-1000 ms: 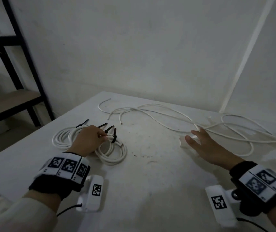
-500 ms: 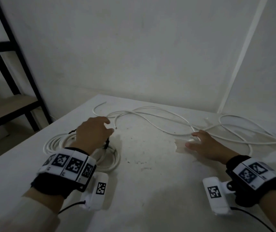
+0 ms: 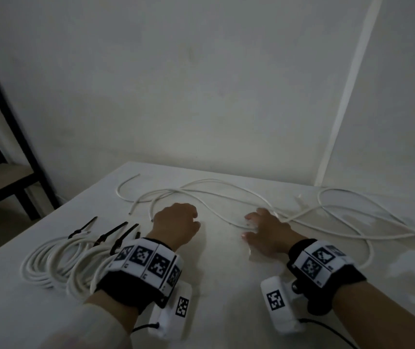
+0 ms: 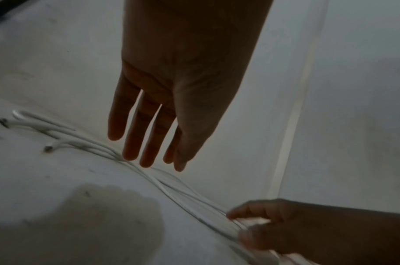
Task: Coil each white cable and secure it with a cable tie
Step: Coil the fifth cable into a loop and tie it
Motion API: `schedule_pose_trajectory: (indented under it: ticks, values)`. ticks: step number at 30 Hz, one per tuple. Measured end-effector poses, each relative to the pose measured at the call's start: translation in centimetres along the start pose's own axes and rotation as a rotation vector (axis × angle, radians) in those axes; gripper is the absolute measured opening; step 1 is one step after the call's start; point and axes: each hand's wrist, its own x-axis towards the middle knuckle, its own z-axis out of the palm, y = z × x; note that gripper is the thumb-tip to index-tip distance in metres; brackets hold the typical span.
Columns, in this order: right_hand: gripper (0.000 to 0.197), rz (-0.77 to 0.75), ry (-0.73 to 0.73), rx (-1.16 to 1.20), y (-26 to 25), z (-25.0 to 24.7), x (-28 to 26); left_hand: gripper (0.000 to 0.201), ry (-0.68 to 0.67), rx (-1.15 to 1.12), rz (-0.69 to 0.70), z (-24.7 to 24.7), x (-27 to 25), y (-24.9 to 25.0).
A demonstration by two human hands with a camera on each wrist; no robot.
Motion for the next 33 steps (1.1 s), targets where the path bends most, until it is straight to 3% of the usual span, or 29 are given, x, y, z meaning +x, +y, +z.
schedule_pose_trajectory:
  ticks: [4, 8, 11, 19, 23, 27, 33]
  values:
    - [0.045, 0.079, 0.207, -0.034, 0.2, -1.6, 1.2, 0.037, -0.022, 0.009, 0.038, 0.5, 1.3, 1.8]
    - [0.038, 0.122, 0.108, -0.117, 0.7, -1.8, 2.2, 0.037, -0.046, -0.026, 0.062, 1.3, 2.1, 3.3]
    - [0.043, 0.112, 0.124, -0.118, 1.1, -1.6, 2.2, 0.039, -0.099, -0.025, 0.113, 2.1, 2.6, 4.1]
    - [0.020, -0.077, 0.150, -0.202, 1.6, -1.3, 0.6, 0.047, -0.167, 0.019, 0.193, 3.4, 3.9, 5.9]
    - [0.010, -0.170, 0.208, 0.010, 1.4, -2.9, -0.8, 0.038, -0.097, 0.036, 0.227, 3.2, 3.9, 6.5]
    - [0.021, -0.237, 0.385, 0.054, 2.6, -5.3, -3.2, 0.035, 0.078, 0.086, 0.256, 2.2, 4.1, 6.0]
    - [0.022, -0.150, 0.728, 0.178, 8.0, -9.4, -6.8, 0.024, 0.112, -0.025, 0.232, 1.5, 3.5, 3.8]
